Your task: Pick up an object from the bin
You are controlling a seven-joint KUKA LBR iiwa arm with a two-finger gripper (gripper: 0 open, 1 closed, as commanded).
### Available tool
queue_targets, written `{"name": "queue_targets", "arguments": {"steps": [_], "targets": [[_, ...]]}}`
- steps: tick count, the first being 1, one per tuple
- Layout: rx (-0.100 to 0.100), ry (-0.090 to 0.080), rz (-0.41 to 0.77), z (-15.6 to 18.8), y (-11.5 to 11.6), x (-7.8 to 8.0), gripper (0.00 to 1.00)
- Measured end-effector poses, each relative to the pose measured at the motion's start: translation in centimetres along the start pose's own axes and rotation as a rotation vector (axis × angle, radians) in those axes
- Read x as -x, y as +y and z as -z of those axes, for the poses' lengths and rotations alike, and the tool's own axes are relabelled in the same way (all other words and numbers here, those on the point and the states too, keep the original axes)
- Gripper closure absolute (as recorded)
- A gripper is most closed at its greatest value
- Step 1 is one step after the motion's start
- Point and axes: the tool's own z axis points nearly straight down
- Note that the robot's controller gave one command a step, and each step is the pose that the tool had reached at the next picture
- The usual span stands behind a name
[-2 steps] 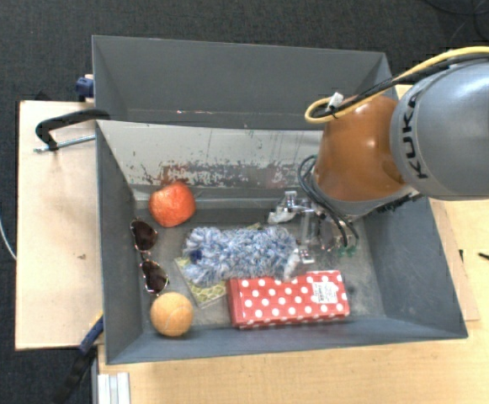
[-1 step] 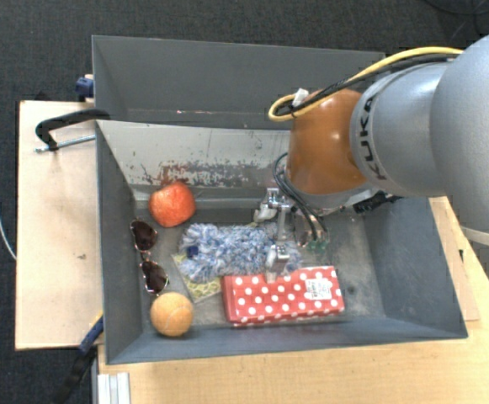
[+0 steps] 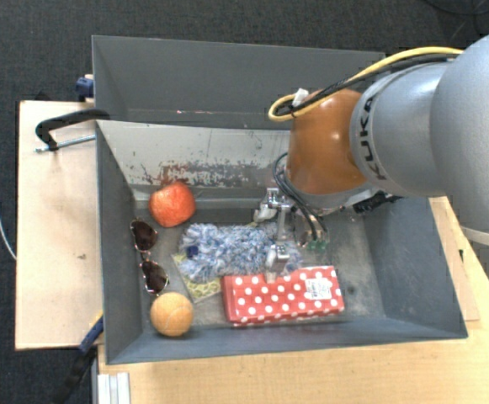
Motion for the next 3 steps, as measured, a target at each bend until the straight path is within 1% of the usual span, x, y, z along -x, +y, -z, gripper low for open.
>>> {"name": "queue_targets", "arguments": {"steps": [1,2,3], "targets": [[0.009,-0.010,-0.004,0.2,-0.4,-0.4,1.00],[0.009,-0.008,0.002,0.3,-0.4,-0.4,1.00],[0.027,-0.029,0.041,3.0,-0.6,-3.2,1.00]]}}
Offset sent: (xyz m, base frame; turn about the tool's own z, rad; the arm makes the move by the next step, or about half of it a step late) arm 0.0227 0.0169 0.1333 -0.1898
